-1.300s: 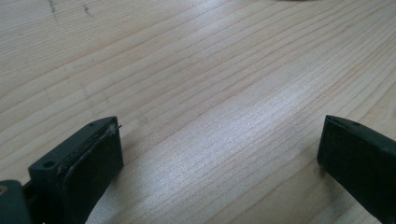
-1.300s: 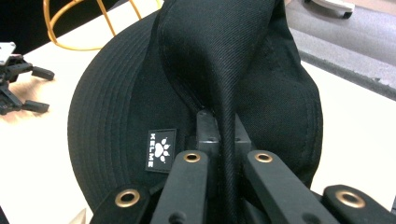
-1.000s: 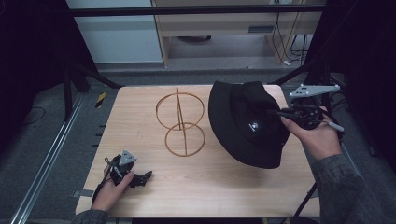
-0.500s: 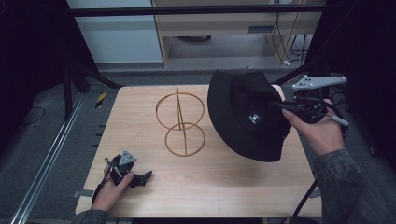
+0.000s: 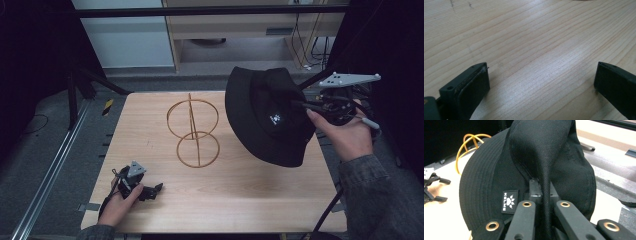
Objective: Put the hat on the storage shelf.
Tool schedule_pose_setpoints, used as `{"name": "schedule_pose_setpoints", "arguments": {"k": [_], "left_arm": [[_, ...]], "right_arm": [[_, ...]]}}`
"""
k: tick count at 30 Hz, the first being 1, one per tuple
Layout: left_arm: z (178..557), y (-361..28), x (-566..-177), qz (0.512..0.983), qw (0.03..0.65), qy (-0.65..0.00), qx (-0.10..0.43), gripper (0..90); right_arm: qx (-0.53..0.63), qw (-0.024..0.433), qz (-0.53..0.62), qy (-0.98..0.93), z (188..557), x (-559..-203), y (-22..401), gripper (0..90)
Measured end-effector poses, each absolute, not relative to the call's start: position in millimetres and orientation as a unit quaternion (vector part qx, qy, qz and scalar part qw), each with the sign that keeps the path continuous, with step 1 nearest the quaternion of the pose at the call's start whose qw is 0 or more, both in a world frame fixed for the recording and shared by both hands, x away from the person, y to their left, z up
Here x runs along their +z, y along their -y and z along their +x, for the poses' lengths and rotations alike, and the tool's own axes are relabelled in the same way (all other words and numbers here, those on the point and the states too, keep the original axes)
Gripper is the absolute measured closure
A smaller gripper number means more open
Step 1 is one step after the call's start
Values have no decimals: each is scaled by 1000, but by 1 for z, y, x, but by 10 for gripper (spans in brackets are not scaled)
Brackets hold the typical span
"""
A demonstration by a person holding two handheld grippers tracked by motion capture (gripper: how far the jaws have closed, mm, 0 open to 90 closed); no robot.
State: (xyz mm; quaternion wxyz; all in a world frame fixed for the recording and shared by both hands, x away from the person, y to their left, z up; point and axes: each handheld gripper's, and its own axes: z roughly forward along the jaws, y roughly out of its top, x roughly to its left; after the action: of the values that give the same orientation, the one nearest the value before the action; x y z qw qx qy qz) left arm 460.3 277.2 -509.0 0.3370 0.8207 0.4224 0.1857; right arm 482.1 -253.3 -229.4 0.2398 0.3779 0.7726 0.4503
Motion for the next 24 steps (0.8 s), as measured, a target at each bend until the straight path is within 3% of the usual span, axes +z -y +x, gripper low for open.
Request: {"name": "schedule_pose_setpoints", "arguments": {"k": [24], "left_arm": [[460, -277, -509, 819, 339, -423, 187, 0]], "right_arm": [[468, 256, 347, -771, 501, -193, 212, 889]]}}
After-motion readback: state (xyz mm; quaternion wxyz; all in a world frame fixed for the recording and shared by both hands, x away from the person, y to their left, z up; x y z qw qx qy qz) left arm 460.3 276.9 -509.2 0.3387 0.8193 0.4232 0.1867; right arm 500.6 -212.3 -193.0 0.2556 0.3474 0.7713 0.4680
